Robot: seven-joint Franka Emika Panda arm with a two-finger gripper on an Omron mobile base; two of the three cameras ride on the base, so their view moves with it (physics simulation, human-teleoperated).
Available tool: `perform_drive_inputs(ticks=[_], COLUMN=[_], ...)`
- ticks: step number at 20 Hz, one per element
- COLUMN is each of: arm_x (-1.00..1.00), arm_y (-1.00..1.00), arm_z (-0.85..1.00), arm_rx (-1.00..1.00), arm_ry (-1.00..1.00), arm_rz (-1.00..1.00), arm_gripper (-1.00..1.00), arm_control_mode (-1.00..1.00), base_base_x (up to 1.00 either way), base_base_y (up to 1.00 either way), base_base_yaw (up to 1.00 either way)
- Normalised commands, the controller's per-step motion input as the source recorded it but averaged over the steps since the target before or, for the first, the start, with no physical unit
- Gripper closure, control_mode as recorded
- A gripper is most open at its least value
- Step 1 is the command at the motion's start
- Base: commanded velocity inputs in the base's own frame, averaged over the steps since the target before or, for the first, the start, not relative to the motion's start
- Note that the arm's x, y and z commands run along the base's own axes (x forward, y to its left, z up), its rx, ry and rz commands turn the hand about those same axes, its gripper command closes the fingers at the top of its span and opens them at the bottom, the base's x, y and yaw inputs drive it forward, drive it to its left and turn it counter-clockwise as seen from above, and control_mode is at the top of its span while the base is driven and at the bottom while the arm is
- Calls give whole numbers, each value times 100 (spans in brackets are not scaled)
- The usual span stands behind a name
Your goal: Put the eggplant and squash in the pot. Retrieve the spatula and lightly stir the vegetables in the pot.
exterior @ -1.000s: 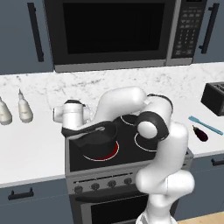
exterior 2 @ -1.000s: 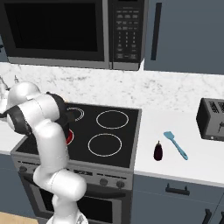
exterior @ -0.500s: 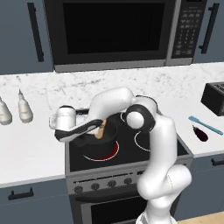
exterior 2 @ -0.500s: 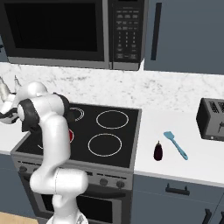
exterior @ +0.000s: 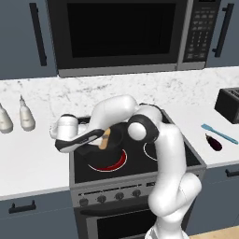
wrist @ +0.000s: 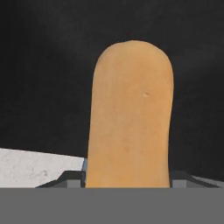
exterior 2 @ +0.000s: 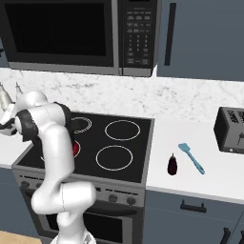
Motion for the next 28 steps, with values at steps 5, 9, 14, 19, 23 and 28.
perform_drive_inputs(ticks=[5,9,14,19,23,28], arm_x=[-16,-39,-28,-21,-50,-74], arm_y=[-1,-1,-17,-41,-68,-76], arm_z=[-9,0,5,61,100,67], arm_rx=[7,3,1,0,0,3], arm_ry=[0,0,-1,-4,-6,-12], arm_rz=[0,0,0,0,0,0], arm_gripper=[100,-100,-100,-100,-100,-100], arm_control_mode=[-100,-100,-100,-100,-100,-100], base_base_x=[0,0,0,0,0,0], base_base_y=[0,0,0,0,0,0], base_base_yaw=[0,0,0,0,0,0])
